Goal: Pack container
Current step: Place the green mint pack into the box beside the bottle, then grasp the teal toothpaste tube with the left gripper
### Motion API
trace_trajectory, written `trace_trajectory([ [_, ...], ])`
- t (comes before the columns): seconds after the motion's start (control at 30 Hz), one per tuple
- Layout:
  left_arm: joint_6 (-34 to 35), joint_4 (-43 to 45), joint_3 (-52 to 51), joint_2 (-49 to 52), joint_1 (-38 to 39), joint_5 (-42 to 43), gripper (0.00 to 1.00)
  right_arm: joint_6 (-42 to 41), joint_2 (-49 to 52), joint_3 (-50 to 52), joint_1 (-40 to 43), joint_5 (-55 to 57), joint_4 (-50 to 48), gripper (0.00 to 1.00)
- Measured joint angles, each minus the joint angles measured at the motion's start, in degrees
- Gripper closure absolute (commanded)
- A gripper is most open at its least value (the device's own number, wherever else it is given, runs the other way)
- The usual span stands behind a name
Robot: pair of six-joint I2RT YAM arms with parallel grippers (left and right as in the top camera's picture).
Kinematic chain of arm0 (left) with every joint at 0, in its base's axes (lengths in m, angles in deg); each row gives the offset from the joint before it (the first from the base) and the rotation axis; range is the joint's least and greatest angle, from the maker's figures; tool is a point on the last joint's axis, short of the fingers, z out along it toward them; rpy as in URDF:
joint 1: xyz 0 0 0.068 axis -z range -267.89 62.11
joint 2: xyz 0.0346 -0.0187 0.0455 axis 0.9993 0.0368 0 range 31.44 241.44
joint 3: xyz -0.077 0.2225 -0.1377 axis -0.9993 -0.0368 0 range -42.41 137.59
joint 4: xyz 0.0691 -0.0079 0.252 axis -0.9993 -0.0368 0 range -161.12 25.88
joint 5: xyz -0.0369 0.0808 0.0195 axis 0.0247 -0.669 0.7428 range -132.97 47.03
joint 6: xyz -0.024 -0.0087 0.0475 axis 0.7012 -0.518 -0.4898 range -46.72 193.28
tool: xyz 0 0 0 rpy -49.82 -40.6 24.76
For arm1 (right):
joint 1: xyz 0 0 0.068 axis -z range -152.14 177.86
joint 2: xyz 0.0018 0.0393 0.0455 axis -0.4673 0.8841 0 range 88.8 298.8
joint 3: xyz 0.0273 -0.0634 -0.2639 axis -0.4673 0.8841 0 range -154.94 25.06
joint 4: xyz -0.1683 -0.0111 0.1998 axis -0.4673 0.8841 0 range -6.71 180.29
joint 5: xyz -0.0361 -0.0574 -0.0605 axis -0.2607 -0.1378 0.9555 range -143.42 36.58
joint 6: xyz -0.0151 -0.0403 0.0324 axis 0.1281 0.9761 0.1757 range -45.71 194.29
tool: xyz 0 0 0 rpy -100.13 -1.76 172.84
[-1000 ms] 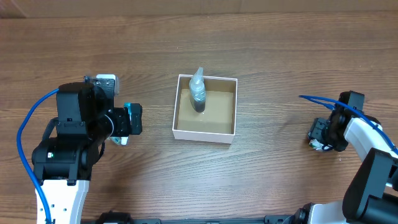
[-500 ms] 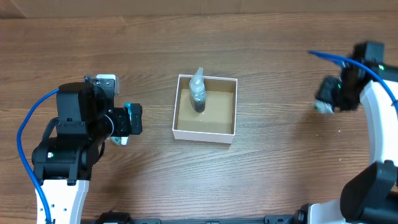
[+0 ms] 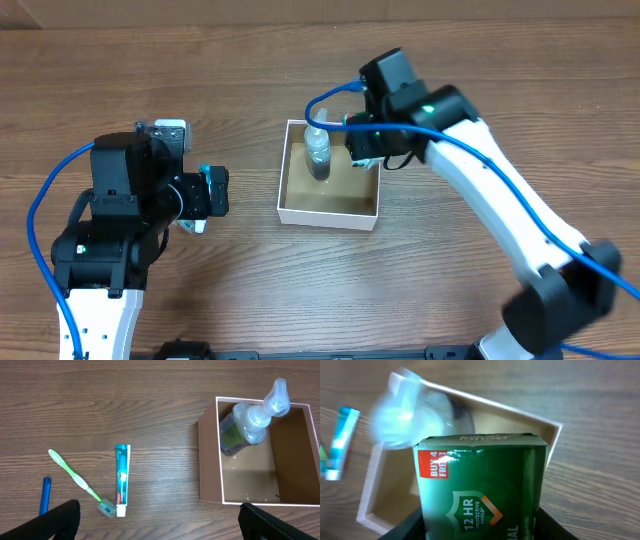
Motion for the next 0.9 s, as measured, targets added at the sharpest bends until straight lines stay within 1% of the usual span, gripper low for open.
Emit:
trace_trajectory([
  [0.03, 0.0, 0.0, 0.0, 0.0, 0.0, 0.0, 0.00, -0.2, 1.9, 0.0, 0.0, 0.1, 0.0, 0.94],
  [0.07, 0.0, 0.0, 0.0, 0.0, 0.0, 0.0, 0.00, -0.3, 3.7, 0.1, 0.0, 0.1, 0.0, 0.71],
  [0.1, 0.0, 0.0, 0.0, 0.0, 0.0, 0.0, 0.00, -0.5, 4.7, 0.1, -0.1, 0.2, 0.0, 0.52],
  [0.2, 0.0, 0.0, 0.0, 0.0, 0.0, 0.0, 0.00, -0.3, 5.2, 0.2, -0.3, 0.2, 0.0, 0.19],
  [0.23, 0.0, 0.0, 0.0, 0.0, 0.0, 0.0, 0.00, -0.8, 5.2, 0.2, -0.3, 0.2, -0.2, 0.15],
  [0.3, 0.0, 0.0, 0.0, 0.0, 0.0, 0.0, 0.00, -0.7, 5.1, 0.2, -0.3, 0.2, -1.0, 0.14],
  [0.4, 0.0, 0.0, 0.0, 0.0, 0.0, 0.0, 0.00, -0.7, 5.1, 0.2, -0.3, 0.2, -2.6, 0.17],
  [0.5, 0.0, 0.0, 0.0, 0.0, 0.0, 0.0, 0.00, -0.7, 5.1, -0.7, -0.3, 1.3, -1.6, 0.17],
  [0.57, 0.0, -0.3, 0.0, 0.0, 0.0, 0.0, 0.00, -1.1, 3.3, -2.8, -0.2, 4.1, 0.4, 0.13],
  [0.63, 0.0, -0.4, 0.0, 0.0, 0.0, 0.0, 0.00, -2.5, -2.0, -4.4, 0.2, 7.5, 0.5, 0.08],
  [0.7, 0.0, -0.4, 0.0, 0.0, 0.0, 0.0, 0.00, -4.5, -11.7, -6.1, 4.1, 10.0, 1.6, 0.06],
  [0.77, 0.0, -0.1, 0.0, 0.0, 0.0, 0.0, 0.00, -5.5, -18.4, -8.0, 11.8, 10.0, 4.9, 0.06],
  [0.8, 0.0, 0.2, 0.0, 0.0, 0.0, 0.0, 0.00, -5.9, -20.5, -8.4, 18.5, 9.1, 9.5, 0.06],
  [0.87, 0.0, 0.5, 0.0, 0.0, 0.0, 0.0, 0.00, -5.6, -20.1, -6.9, 24.2, 7.2, 11.1, 0.07],
  [0.9, 0.2, 0.3, 0.0, 0.0, 0.0, -0.4, 0.00, -5.2, -19.3, -4.1, 27.0, 5.6, 11.6, 0.08],
])
